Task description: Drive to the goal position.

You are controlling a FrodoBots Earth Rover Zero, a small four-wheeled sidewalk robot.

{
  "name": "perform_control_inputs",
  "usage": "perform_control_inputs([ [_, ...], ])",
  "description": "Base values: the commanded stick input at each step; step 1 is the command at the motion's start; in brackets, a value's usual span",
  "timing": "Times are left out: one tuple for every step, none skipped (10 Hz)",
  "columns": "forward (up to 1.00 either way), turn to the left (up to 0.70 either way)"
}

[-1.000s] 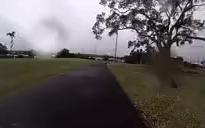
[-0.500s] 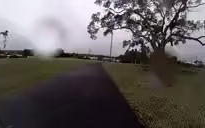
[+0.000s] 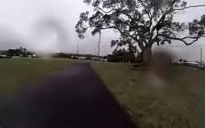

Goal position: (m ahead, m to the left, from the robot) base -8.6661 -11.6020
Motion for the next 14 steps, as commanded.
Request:
perform_control_inputs([
  [0.0,-0.85],
  [0.0,-0.85],
  [0.0,-0.85],
  [0.0,-0.85],
  [0.0,-0.85],
  [0.0,-0.85],
  [0.0,-0.85],
  [0.0,-0.85],
  [0.0,-0.85],
  [0.0,-0.85],
  [0.0,-0.85],
  [0.0,-0.85],
  [0.0,-0.85],
  [0.0,-0.85],
])
